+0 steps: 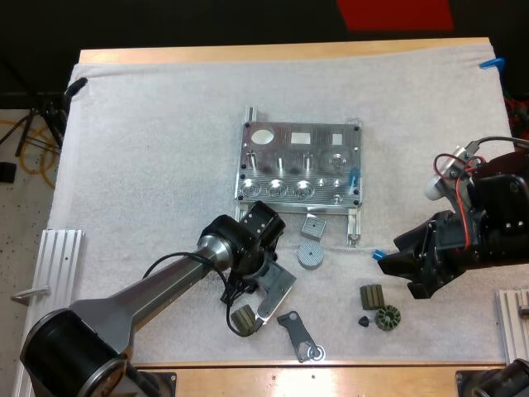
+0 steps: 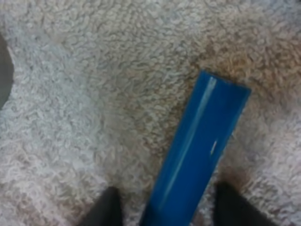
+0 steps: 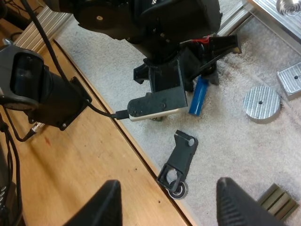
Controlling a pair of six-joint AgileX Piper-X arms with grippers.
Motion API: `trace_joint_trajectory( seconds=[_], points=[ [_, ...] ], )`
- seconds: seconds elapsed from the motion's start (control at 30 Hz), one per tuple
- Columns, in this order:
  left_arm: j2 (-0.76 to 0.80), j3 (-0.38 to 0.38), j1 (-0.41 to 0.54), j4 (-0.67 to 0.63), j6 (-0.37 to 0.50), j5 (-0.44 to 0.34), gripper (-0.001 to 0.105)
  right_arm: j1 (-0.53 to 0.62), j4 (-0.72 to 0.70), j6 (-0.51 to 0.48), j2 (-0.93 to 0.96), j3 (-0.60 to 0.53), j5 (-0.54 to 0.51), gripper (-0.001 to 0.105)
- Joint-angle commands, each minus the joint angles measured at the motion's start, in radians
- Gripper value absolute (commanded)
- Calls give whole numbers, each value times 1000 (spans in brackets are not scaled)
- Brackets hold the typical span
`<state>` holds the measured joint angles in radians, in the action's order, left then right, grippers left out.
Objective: Load cells from right to left
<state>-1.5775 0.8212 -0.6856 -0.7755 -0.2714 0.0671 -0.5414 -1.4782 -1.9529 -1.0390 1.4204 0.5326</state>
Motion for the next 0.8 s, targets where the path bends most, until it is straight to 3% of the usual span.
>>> trace_joint_trajectory(
  seconds=[0.0, 0.17, 0.63, 0.73, 0.77],
  points=[
    [1, -3, -1, -15, 8, 5, 23, 1, 8, -3, 10, 1, 5, 46],
    [5, -3, -3, -54, -1, 5, 4, 1, 8, -3, 10, 1, 5, 46],
    [165, -3, -3, -68, -208, 5, 4, 1, 8, -3, 10, 1, 1, 46],
    [214, -3, -3, -90, -263, 3, 4, 1, 16, -3, 10, 1, -9, 46],
    [236, -3, -3, -93, -321, 3, 4, 1, 22, -3, 10, 1, -12, 46]
  ],
)
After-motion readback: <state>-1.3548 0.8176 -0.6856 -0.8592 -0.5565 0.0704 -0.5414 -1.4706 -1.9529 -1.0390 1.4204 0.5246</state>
